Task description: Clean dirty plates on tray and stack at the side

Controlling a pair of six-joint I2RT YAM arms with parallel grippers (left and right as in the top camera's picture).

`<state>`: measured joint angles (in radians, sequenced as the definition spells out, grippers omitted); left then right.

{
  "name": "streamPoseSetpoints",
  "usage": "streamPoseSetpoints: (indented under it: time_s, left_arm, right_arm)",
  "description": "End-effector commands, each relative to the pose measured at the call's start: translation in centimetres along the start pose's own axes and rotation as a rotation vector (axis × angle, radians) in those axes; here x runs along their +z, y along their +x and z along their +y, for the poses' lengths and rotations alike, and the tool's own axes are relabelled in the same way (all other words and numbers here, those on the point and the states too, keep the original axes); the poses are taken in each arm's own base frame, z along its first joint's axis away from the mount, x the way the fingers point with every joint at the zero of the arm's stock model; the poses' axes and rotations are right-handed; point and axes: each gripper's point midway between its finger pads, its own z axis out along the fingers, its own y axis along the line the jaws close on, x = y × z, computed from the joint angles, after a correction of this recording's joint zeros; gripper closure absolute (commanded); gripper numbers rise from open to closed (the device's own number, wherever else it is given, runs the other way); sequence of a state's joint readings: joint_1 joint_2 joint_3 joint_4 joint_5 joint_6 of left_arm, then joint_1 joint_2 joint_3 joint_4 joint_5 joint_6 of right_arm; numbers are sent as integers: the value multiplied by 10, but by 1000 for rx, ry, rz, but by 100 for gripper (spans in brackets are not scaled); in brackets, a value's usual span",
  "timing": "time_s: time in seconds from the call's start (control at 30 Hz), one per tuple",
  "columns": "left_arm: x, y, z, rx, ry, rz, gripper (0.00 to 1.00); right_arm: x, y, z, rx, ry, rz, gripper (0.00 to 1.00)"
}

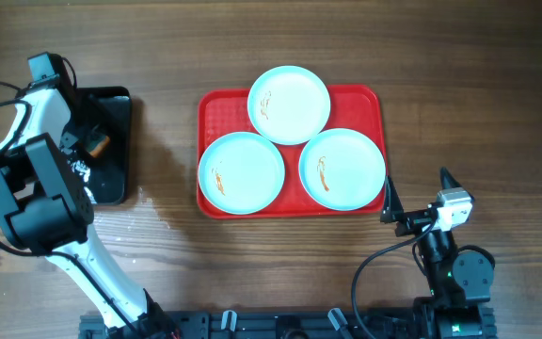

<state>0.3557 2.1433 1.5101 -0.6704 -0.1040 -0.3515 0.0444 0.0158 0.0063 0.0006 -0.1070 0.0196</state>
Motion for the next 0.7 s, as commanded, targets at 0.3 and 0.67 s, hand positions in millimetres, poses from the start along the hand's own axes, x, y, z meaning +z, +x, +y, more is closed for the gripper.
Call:
streamPoseSetpoints:
  time_s: [0.3,0.67]
  left_arm:
    - [-15,2,4,1,-1,5,96]
    - [-103,-28,-2,-17,89,-164,96]
  right_arm:
    - [0,-1,-3,-18,16,-5,0]
    - [0,-1,-3,-17,16,-5,0]
